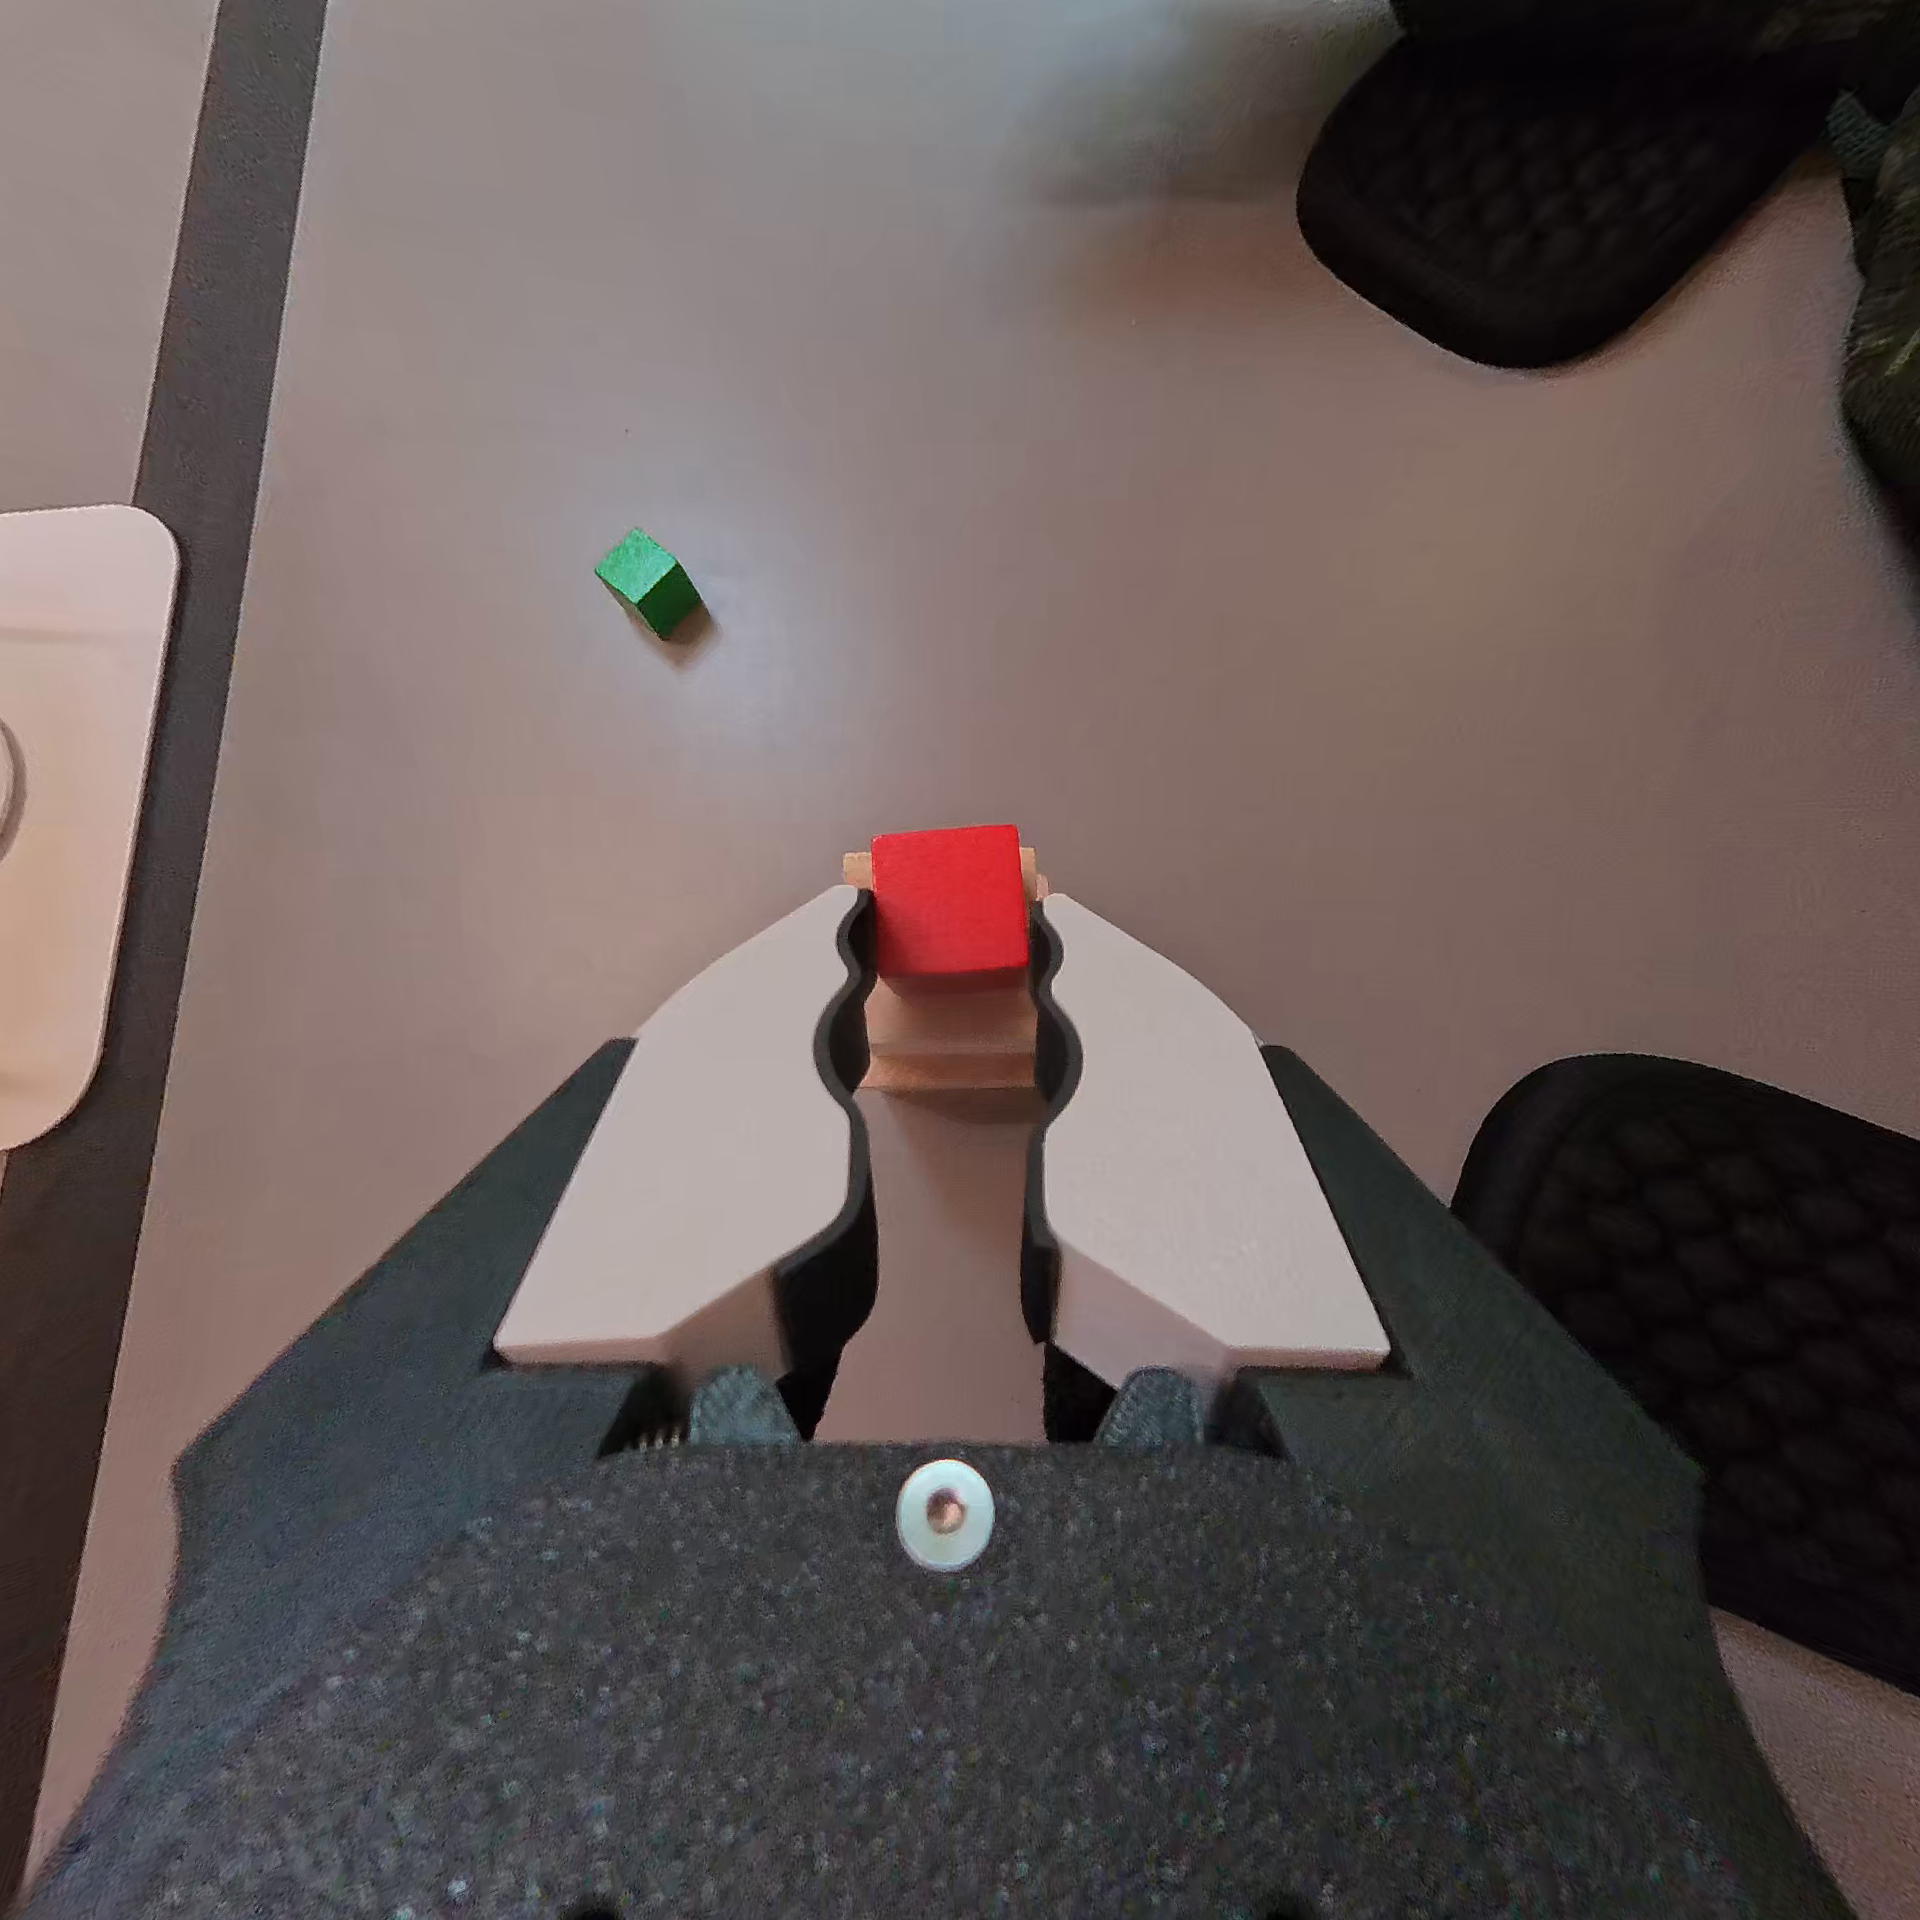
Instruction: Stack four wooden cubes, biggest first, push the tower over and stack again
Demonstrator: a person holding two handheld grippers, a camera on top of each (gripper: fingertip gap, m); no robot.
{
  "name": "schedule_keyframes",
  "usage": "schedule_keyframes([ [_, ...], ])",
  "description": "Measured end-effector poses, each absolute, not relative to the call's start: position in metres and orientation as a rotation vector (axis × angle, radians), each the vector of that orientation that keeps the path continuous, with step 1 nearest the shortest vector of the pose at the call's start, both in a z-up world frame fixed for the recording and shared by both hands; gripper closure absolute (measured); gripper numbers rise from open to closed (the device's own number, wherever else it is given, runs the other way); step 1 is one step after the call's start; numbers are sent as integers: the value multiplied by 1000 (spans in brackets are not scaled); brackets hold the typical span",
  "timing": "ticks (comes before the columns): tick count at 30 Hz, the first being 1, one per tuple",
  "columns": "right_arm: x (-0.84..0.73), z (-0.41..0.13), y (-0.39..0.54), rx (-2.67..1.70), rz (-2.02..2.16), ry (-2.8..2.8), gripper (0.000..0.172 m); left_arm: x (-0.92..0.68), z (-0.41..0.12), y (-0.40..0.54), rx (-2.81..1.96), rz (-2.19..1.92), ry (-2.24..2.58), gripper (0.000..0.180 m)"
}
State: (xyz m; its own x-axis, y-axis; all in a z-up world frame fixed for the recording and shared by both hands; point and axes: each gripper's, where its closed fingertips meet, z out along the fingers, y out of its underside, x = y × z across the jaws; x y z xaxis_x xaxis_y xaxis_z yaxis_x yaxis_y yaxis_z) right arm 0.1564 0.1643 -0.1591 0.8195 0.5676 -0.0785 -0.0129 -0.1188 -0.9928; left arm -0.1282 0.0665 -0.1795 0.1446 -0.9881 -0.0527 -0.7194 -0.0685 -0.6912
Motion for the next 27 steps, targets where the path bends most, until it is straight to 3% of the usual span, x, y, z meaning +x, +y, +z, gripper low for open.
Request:
schedule_keyframes([
  [27, 156, -160, 164, -1628, 516, -451, 171, -130, -181, 71, -1833, -586, 1688, 153],
])
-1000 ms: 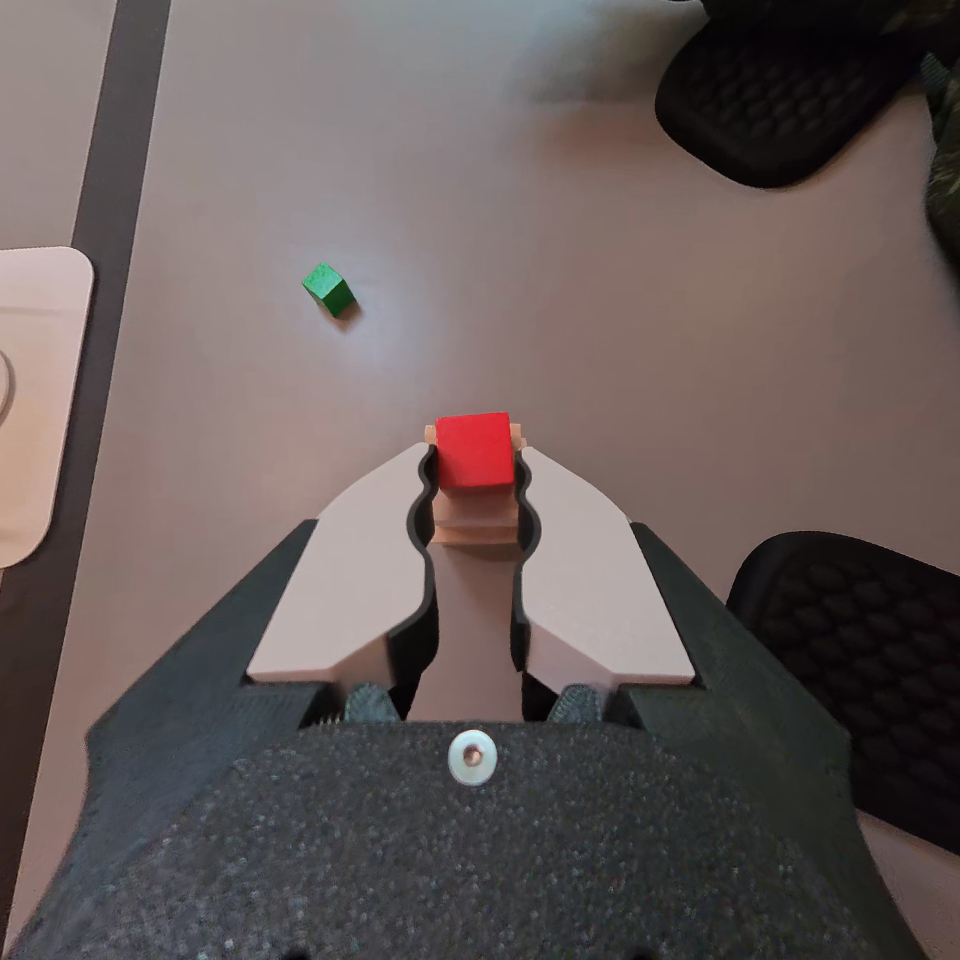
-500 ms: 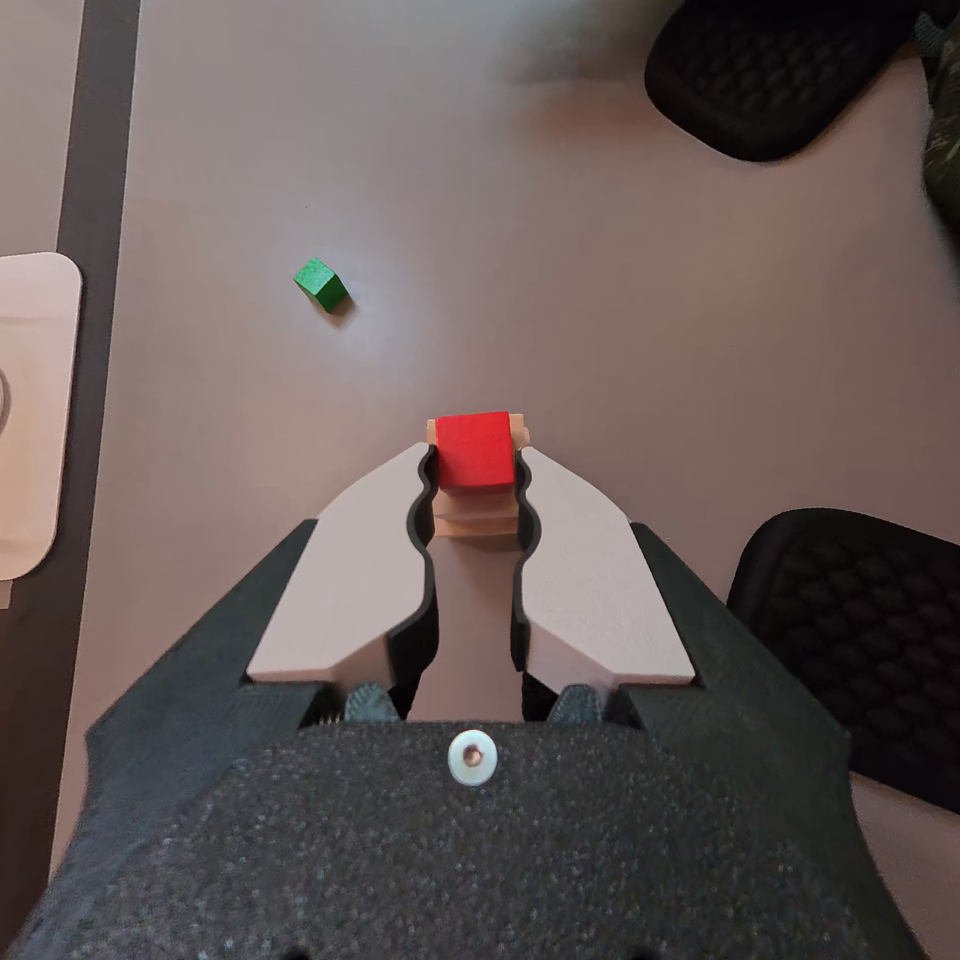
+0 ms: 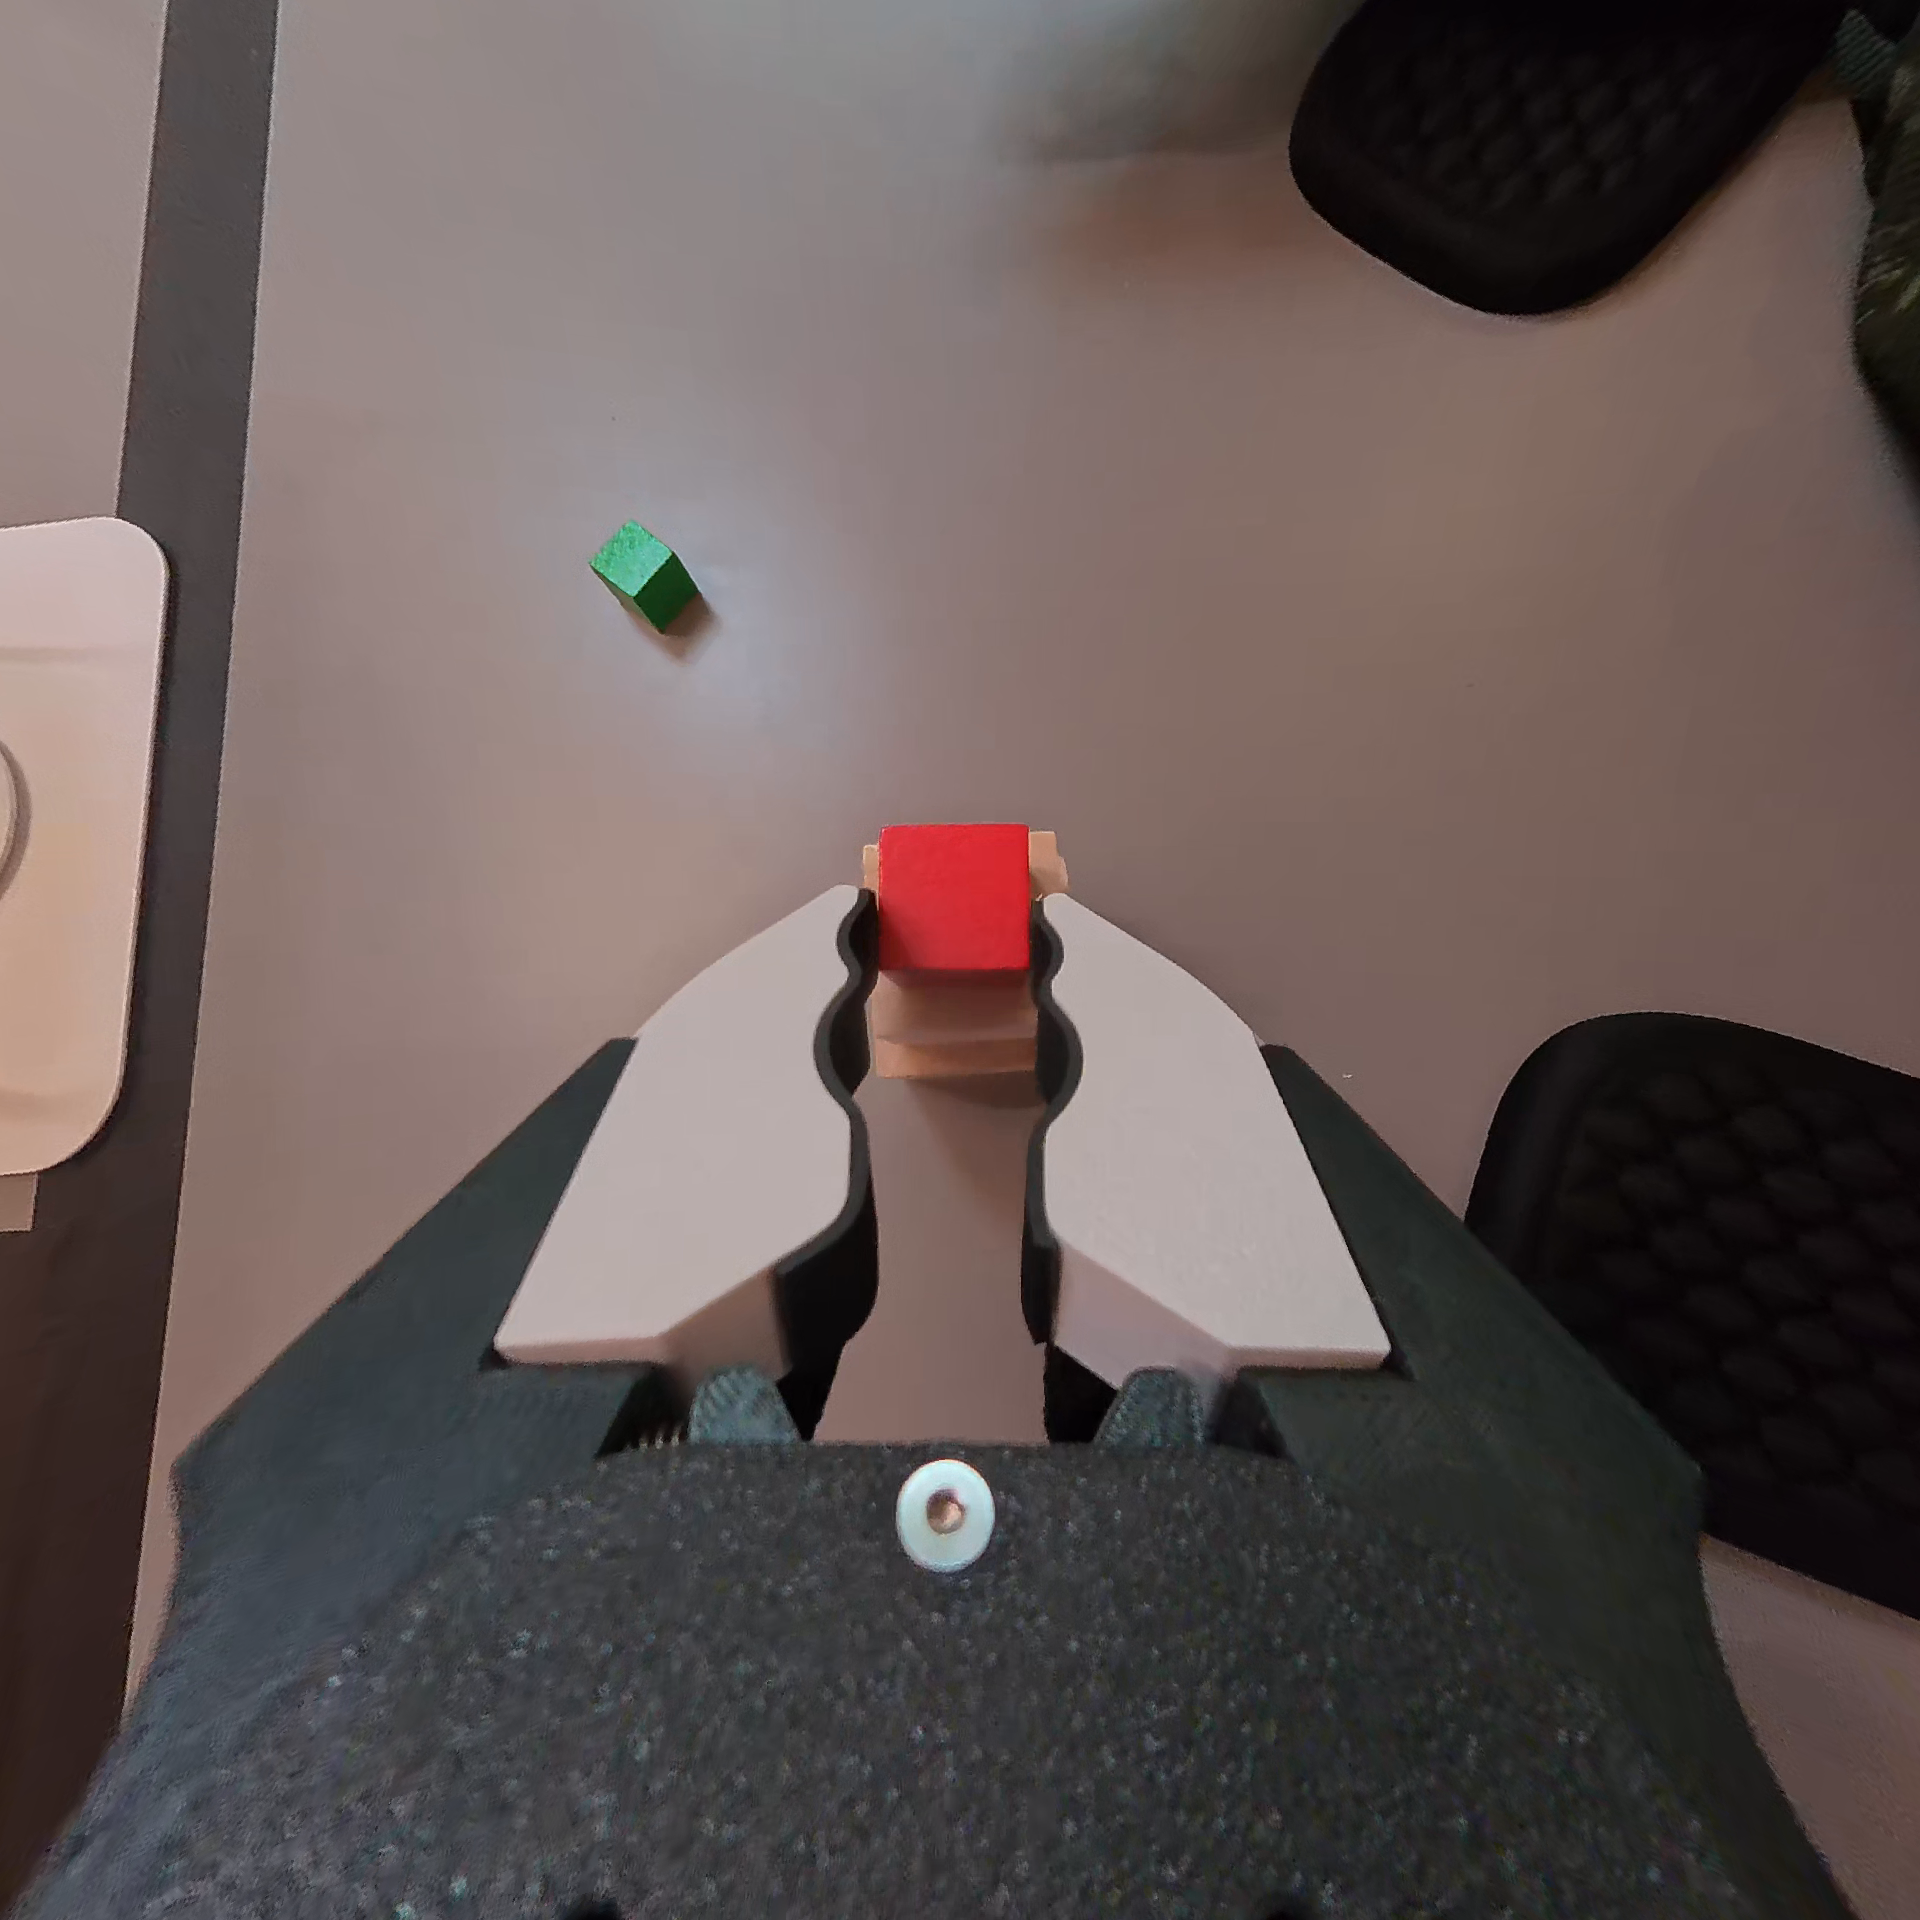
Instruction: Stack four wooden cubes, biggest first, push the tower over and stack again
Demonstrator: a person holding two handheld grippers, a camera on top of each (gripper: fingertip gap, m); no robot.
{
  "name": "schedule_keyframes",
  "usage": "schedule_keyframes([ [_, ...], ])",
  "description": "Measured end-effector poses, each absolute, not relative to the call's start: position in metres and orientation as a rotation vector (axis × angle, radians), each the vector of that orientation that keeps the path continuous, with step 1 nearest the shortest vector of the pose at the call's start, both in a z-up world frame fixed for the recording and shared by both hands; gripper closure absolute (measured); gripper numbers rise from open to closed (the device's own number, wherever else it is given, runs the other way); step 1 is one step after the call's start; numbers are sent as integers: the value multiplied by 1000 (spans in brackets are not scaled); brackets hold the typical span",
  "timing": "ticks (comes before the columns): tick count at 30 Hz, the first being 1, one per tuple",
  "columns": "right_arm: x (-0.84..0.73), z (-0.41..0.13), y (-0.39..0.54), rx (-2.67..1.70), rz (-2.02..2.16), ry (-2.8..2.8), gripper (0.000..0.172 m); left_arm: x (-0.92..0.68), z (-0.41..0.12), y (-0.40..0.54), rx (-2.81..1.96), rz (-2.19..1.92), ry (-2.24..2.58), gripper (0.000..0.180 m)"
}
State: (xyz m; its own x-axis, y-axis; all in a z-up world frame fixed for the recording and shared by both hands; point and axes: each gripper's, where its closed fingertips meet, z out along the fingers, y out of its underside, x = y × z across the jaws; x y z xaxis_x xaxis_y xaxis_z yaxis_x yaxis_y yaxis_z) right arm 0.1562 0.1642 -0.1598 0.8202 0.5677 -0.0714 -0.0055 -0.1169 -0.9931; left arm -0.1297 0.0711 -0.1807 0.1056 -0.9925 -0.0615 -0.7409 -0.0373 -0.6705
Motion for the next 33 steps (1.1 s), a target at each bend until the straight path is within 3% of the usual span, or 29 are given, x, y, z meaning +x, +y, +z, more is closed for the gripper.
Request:
schedule_keyframes([
  [5, 156, -159, 164, -1627, 516, -451, 171, -131, -177, 72, -1834, -557, 1675, 145],
  [11, 156, -158, 164, -1622, 521, -450, 171, -125, -133, 84, -1795, -546, 1528, 149],
  [18, 156, -156, 163, -1615, 516, -455, 171, -71, -133, 126, -2123, -280, 1279, 148],
  [33, 157, -143, 159, -1573, 517, -465, 171, -8, -247, 192, -2713, 22, 1172, 127],
])
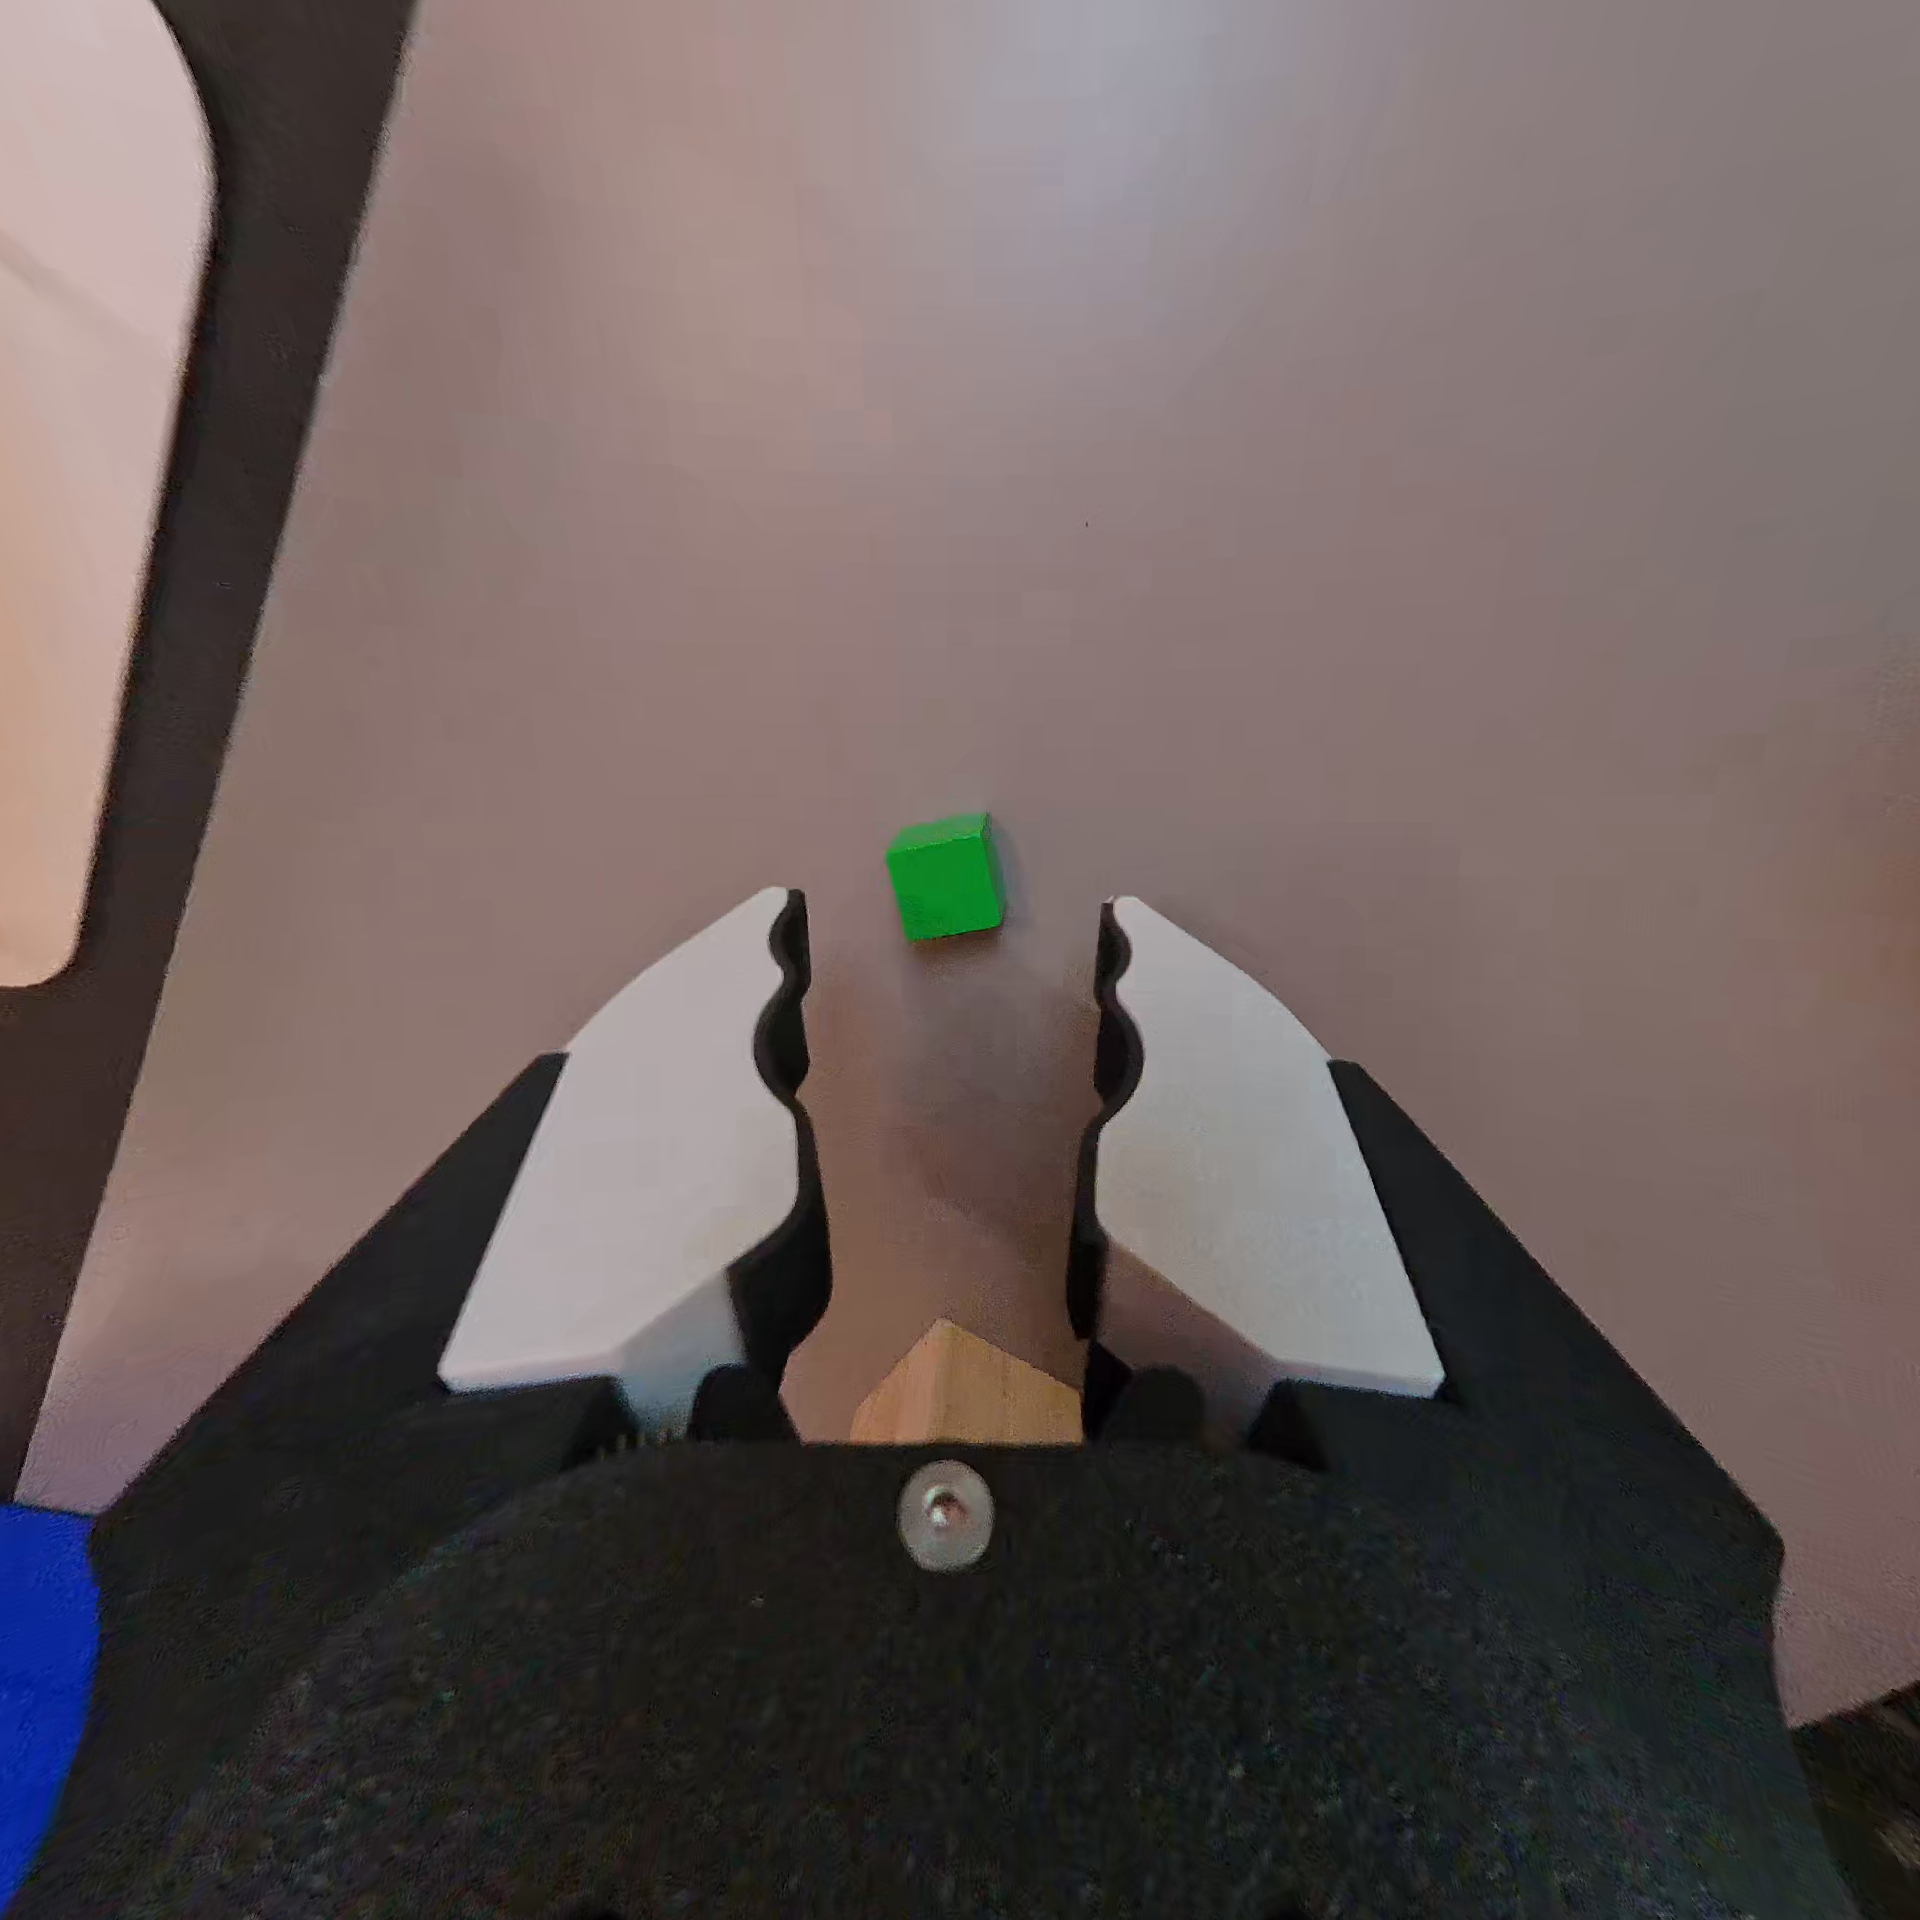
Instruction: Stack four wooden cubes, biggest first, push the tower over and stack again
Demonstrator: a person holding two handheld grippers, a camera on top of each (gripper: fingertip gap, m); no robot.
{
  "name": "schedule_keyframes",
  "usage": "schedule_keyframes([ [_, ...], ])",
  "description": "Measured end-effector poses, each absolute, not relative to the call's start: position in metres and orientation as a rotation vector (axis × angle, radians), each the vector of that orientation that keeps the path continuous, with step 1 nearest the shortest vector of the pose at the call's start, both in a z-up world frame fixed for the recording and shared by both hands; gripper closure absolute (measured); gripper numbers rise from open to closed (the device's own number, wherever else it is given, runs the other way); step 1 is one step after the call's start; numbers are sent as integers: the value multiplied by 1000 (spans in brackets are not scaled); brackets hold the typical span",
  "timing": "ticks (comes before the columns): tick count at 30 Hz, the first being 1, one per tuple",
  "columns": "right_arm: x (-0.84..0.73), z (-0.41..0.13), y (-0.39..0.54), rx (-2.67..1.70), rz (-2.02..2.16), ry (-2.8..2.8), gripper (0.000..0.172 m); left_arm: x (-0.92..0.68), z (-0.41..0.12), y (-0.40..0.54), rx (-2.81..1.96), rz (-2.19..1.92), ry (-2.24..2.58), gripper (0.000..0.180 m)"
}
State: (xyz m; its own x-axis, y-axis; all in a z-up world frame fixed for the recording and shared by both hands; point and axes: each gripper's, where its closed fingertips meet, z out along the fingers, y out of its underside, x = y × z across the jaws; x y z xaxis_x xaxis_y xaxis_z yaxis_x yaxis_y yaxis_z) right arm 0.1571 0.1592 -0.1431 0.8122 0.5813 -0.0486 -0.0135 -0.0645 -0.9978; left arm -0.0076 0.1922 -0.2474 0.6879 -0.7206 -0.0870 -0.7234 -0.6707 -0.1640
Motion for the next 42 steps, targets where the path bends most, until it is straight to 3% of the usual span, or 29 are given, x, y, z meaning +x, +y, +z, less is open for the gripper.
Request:
schedule_keyframes([
  [5, 160, -141, 160, -1566, 515, -459, 171, -10, -274, 197, -2787, 62, 1175, 125],
  [7, 161, -140, 160, -1564, 516, -454, 171, -14, -280, 199, -2798, 103, 1170, 138],
  [8, 161, -140, 160, -1564, 516, -452, 171, -17, -282, 200, -2796, 146, 1186, 155],
  [10, 162, -140, 160, -1563, 517, -449, 171, -15, -274, 201, -2764, 153, 1206, 158],
  [18, 162, -139, 159, -1562, 519, -450, 171, 9, -151, 160, -2369, -127, 1565, 159],
  [22, 161, -140, 159, -1564, 520, -452, 171, -31, -118, 127, -2217, -120, 1761, 159],
  [30, 162, -138, 159, -1549, 468, -460, 171, -121, -135, 79, -2281, -149, 1941, 158],
  [42, 161, -146, 160, -1572, 447, -474, 171, -133, -159, 69, -2236, -113, 2045, 159],
])
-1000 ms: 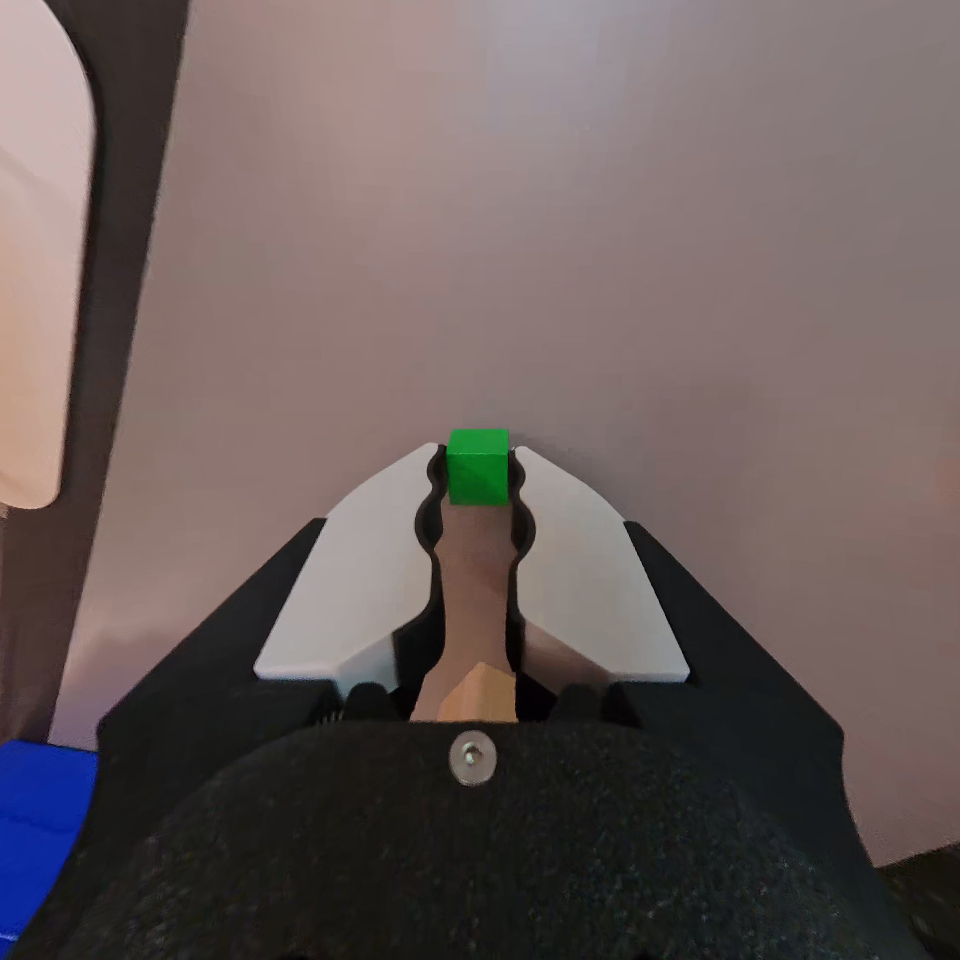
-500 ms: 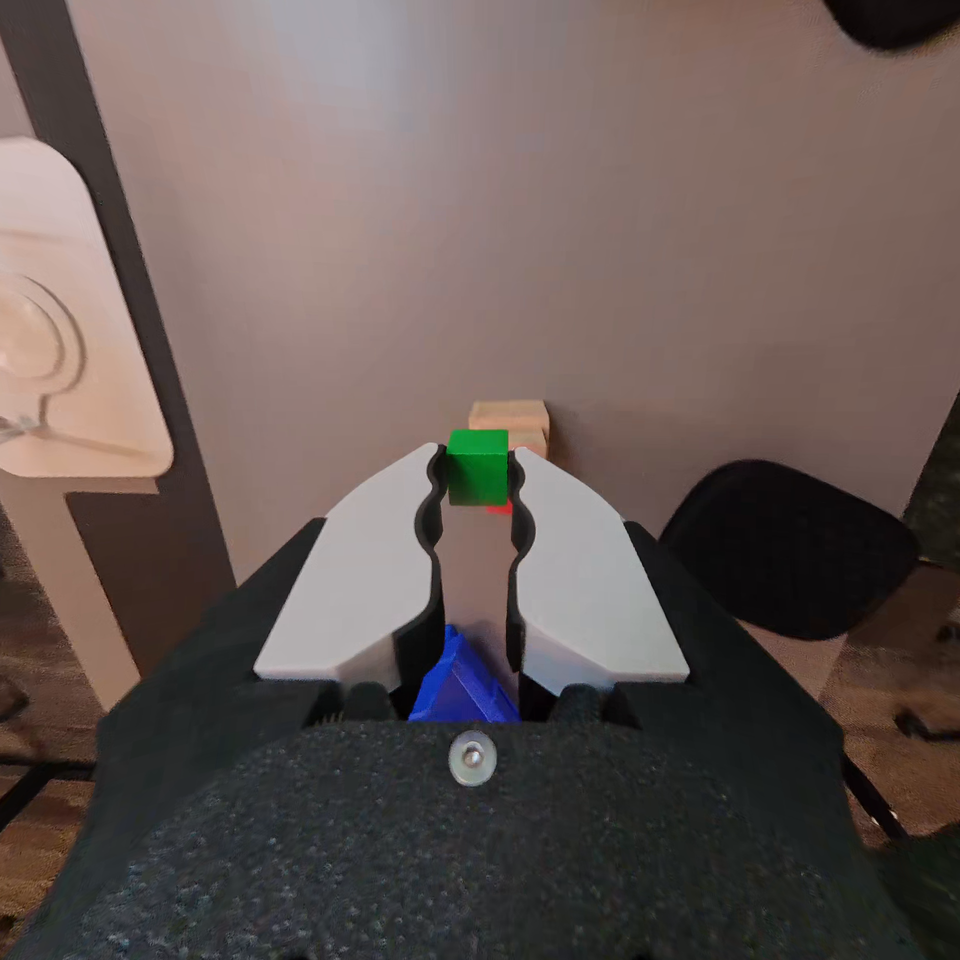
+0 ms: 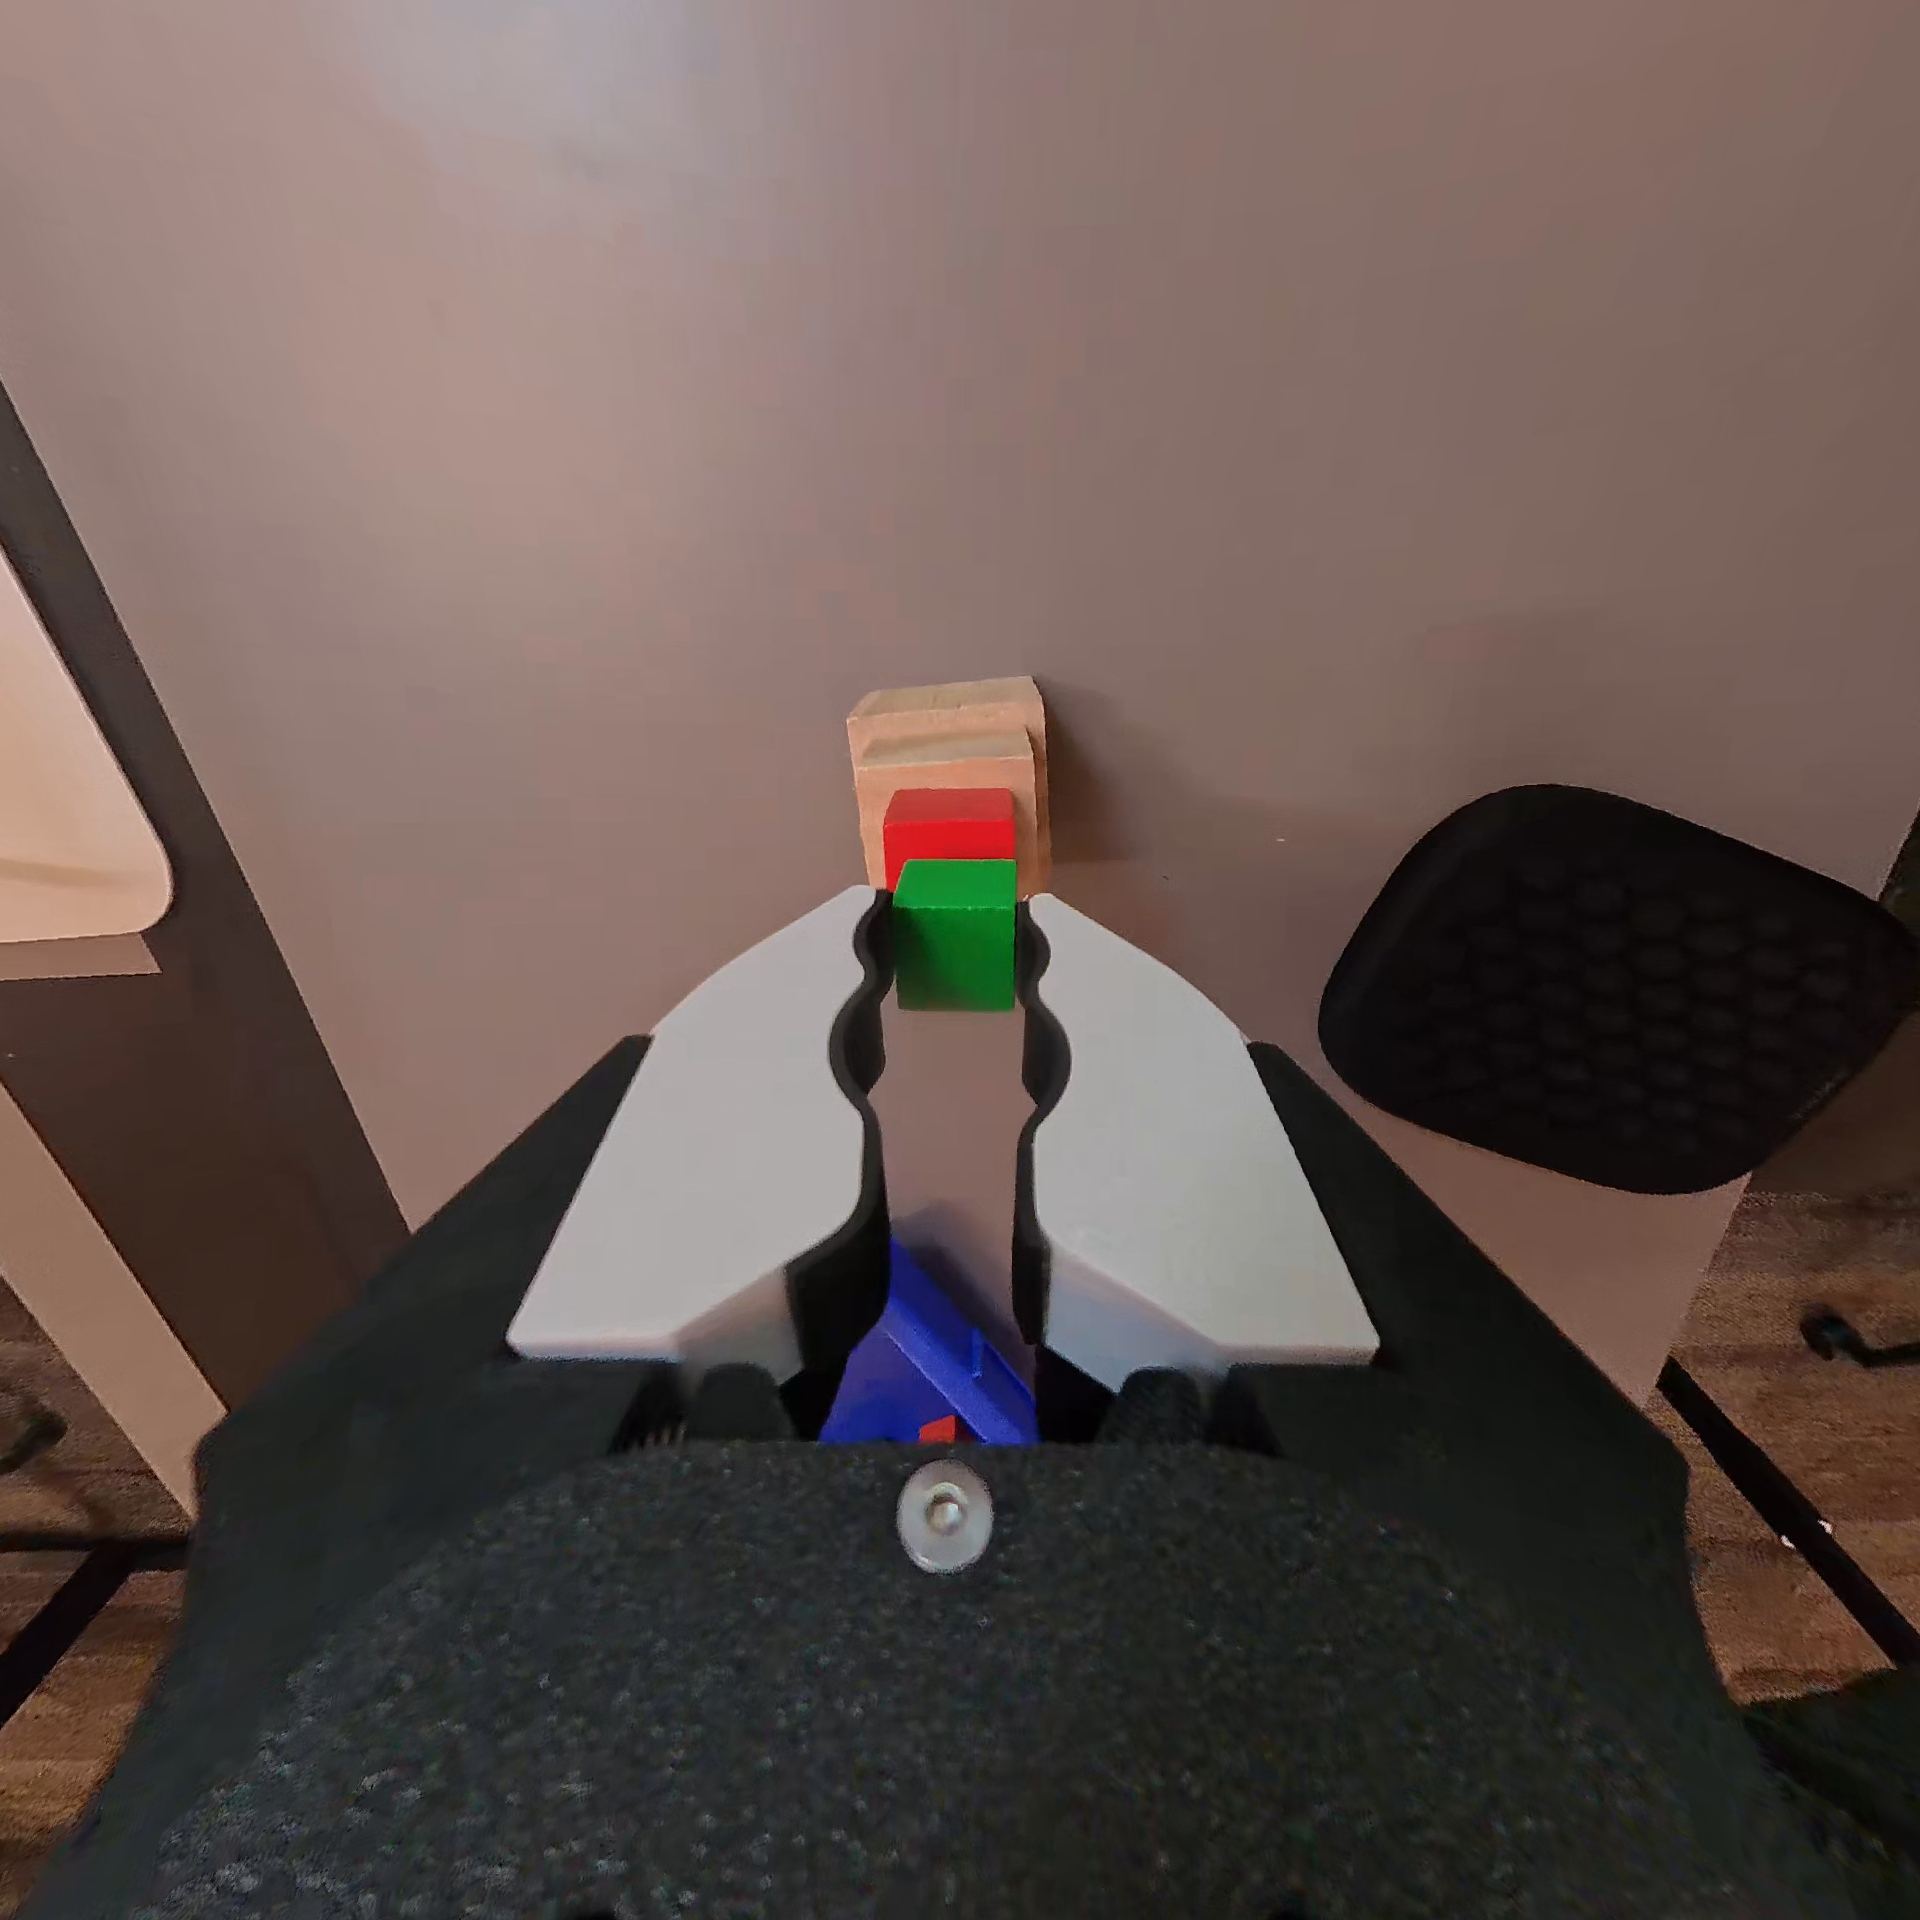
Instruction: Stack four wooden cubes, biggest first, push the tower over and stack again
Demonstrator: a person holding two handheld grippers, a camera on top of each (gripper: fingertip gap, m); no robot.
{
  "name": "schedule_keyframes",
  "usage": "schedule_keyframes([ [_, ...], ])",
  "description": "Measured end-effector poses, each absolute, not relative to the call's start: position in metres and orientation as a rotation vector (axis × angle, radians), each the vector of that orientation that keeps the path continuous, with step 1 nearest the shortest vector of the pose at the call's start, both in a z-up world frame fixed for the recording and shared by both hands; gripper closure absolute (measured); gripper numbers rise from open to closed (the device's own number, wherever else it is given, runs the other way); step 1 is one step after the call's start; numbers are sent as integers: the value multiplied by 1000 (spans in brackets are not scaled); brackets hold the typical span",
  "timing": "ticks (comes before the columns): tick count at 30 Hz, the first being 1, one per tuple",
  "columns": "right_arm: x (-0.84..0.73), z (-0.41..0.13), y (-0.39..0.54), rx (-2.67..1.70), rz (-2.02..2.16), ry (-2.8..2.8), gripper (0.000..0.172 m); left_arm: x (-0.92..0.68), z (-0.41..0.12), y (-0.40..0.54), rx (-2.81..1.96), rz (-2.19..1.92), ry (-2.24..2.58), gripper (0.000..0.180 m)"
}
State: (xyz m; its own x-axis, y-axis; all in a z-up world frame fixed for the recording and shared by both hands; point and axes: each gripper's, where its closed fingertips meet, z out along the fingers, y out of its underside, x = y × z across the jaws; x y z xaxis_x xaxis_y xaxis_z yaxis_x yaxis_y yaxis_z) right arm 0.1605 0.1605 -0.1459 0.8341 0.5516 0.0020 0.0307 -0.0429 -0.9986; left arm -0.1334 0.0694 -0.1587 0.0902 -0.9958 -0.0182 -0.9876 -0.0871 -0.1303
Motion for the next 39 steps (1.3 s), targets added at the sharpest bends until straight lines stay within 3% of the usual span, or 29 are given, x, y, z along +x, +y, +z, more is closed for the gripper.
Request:
schedule_keyframes([
  [28, 160, -147, 161, -1578, 450, -474, 170, -133, -163, 71, -2241, -70, 2062, 157],
  [39, 163, -143, 161, -1562, 445, -459, 170, -130, -127, 73, -2081, -212, 1789, 163],
])
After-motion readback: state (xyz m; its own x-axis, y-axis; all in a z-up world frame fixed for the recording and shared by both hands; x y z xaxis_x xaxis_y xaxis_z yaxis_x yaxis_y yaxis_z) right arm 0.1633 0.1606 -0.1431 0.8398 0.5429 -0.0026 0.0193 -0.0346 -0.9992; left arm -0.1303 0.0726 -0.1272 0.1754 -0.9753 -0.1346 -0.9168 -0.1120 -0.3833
